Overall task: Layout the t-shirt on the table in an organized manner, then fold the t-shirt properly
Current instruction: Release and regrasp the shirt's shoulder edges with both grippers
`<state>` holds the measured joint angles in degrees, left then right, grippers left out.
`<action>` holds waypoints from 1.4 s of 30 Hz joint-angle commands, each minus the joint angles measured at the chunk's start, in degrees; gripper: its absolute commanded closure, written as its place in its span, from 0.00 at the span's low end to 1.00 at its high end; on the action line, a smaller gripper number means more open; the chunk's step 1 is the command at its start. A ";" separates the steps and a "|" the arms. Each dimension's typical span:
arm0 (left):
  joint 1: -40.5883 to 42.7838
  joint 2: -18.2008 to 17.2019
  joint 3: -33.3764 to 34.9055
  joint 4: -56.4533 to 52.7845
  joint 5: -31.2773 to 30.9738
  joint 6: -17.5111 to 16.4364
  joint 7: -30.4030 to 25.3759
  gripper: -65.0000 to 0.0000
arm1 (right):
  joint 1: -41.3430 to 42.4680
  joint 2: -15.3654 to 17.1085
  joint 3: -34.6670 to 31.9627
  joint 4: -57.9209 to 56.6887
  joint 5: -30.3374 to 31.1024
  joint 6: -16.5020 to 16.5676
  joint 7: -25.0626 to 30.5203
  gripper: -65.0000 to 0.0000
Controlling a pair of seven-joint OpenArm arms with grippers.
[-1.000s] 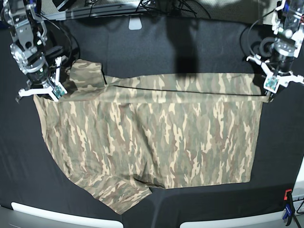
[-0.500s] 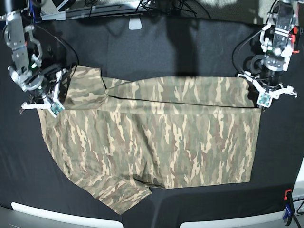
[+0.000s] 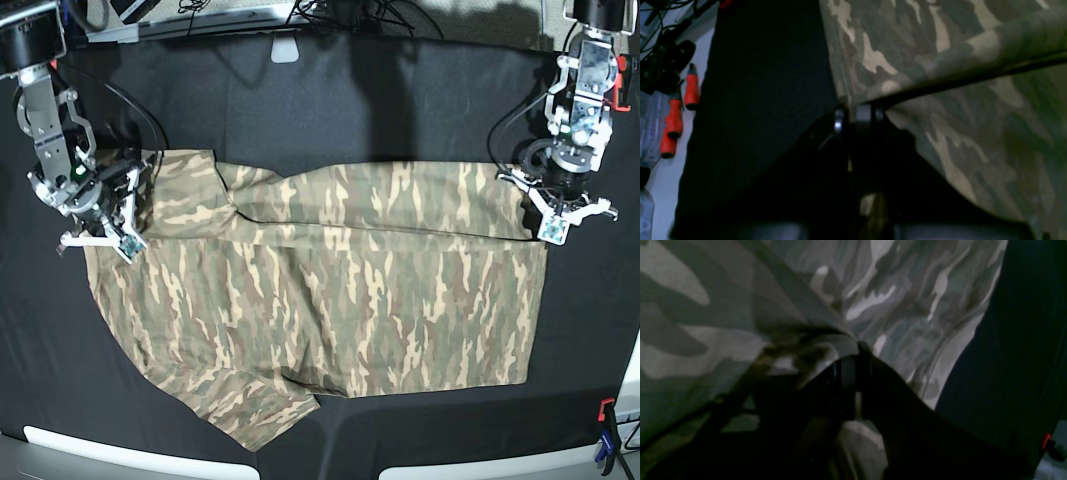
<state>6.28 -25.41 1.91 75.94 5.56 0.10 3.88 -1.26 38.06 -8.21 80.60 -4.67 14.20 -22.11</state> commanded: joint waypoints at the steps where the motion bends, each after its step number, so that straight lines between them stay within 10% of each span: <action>1: -0.76 -1.11 -0.68 0.61 -0.11 1.75 -1.20 1.00 | 1.33 1.31 0.57 0.42 -1.14 -1.31 -0.20 1.00; 5: -0.76 -1.14 -0.68 0.63 -0.13 1.77 -2.27 1.00 | 2.25 1.31 0.57 0.42 -1.09 -1.29 -0.17 0.91; 10: -0.74 -1.68 -0.70 0.70 0.55 1.77 -2.21 0.59 | 3.45 1.51 0.57 0.42 -1.11 -1.55 -0.24 0.70; 19: 3.06 -7.61 -0.70 14.01 2.99 1.05 9.22 0.59 | 0.57 5.53 0.74 6.45 -1.09 -4.37 -3.02 0.70; 26: 12.52 -12.13 -0.70 22.51 7.54 -19.67 10.32 0.67 | -6.38 8.81 1.16 18.67 -1.09 -4.39 -7.10 0.70; 34: 15.78 -13.05 -0.66 22.10 12.70 -24.63 6.73 0.67 | -13.27 8.76 4.57 26.73 -1.09 -4.39 -9.07 0.70; 42: 15.02 -17.55 6.40 21.90 21.51 -21.88 7.04 0.67 | -15.10 8.72 5.68 27.93 -1.09 -4.44 -10.12 0.70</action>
<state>21.85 -41.98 8.84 97.10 26.87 -22.61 11.60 -16.97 45.58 -3.31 107.48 -5.52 10.48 -32.67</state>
